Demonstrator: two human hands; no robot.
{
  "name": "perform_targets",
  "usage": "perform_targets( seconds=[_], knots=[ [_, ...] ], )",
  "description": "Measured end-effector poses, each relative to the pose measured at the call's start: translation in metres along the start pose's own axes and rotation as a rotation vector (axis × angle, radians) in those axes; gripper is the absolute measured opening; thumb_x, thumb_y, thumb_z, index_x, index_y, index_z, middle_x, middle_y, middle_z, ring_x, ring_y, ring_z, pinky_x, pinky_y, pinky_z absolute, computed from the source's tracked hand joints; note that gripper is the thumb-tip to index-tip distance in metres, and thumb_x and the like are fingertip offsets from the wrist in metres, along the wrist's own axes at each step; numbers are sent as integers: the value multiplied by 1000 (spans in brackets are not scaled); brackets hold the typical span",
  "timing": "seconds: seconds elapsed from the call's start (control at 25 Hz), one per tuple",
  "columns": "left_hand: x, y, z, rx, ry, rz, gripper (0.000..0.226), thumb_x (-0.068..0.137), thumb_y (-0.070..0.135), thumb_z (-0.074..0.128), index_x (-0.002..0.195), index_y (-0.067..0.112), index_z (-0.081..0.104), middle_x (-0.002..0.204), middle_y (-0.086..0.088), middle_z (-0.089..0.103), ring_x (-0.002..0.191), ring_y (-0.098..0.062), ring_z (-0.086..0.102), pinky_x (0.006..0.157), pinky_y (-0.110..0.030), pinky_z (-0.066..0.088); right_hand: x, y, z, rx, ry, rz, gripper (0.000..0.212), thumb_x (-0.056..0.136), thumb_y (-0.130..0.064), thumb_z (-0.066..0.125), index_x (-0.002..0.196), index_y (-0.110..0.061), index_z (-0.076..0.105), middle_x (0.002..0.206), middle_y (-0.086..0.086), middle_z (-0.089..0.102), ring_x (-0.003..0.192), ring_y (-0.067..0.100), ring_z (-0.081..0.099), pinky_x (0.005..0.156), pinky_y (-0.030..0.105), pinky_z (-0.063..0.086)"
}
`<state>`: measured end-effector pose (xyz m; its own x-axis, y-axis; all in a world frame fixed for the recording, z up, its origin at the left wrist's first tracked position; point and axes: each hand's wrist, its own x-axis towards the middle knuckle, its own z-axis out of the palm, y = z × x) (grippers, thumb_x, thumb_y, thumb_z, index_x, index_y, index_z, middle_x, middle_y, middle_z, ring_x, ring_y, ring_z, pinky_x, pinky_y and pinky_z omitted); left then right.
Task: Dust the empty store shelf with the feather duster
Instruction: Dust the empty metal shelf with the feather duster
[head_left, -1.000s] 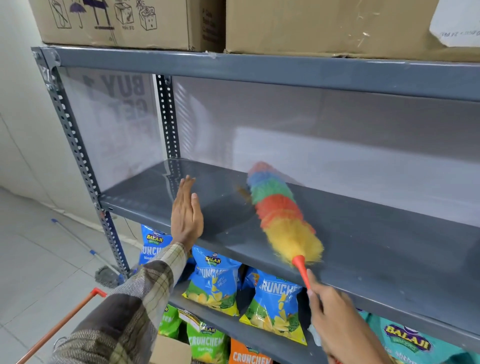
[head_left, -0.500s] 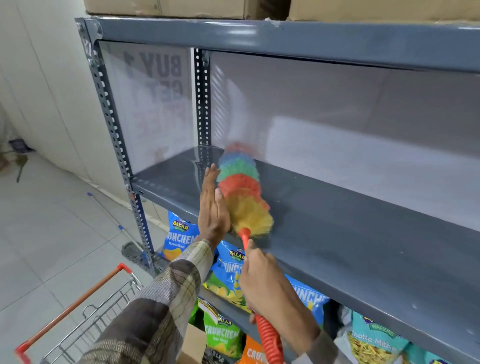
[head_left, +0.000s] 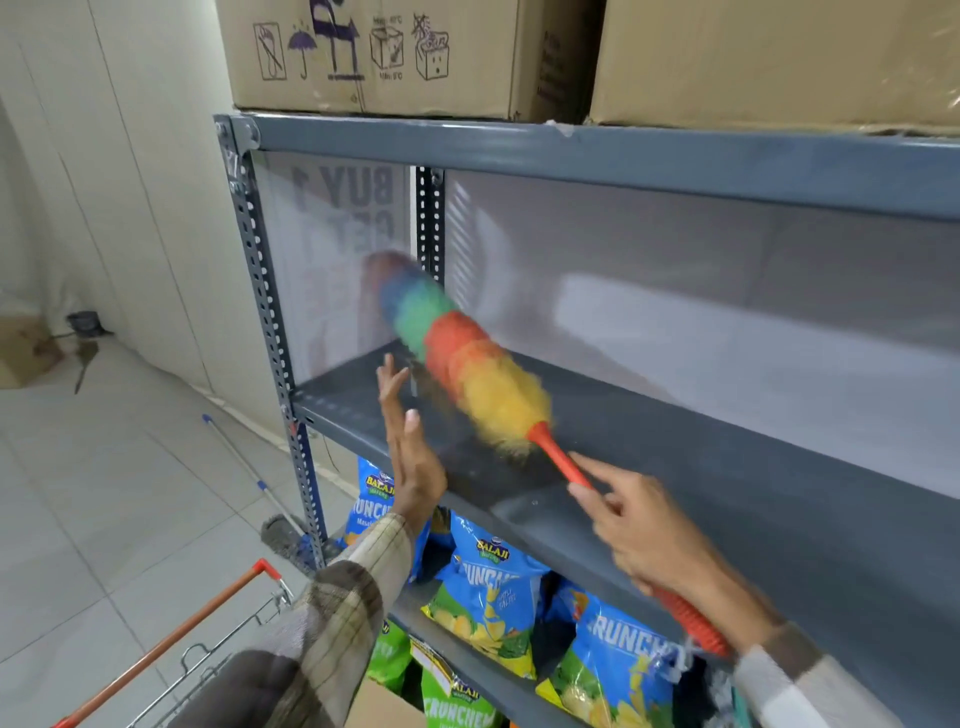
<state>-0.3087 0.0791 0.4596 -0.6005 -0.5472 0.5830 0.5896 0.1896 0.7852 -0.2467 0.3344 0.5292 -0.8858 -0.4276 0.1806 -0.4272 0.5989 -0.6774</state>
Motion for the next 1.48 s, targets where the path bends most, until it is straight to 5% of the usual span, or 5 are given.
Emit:
perform_targets(
  seconds=[0.32,0.44,0.72,0.88,1.48],
  knots=[
    [-5,-11,7,43,-35,144,51,98,24,29,144,5,43,171,-3,23,161,-20,17,128,-32,19,-8,67,-53,-223,-82,-116,42,100,-23,56,124,-57,58,74,-48,59,70,-20,59,66,1,44],
    [-10,-17,14,178,-80,156,50,99,24,28,146,15,44,170,5,26,161,-17,18,128,-32,19,8,94,-43,-307,-206,-11,38,99,-31,53,126,-57,55,113,-57,52,104,9,71,91,39,58],
    [-3,-22,13,426,-266,64,52,104,37,21,155,31,31,171,11,22,160,-1,7,126,-17,9,75,133,-64,-478,-47,157,38,95,-28,49,127,-40,65,109,-25,74,78,8,70,70,29,53],
    [-2,-18,14,462,-321,38,53,103,41,18,154,35,29,169,17,20,160,1,5,128,-22,8,91,149,-84,-500,0,230,43,92,-15,50,123,-35,70,43,-29,47,43,-6,35,48,14,26],
    [-2,-15,13,468,-308,84,51,104,31,23,155,34,30,172,16,16,160,-1,4,128,-24,9,15,108,-143,-167,233,-30,38,98,-32,51,127,-55,60,69,-16,64,59,5,50,57,25,46]
  ],
)
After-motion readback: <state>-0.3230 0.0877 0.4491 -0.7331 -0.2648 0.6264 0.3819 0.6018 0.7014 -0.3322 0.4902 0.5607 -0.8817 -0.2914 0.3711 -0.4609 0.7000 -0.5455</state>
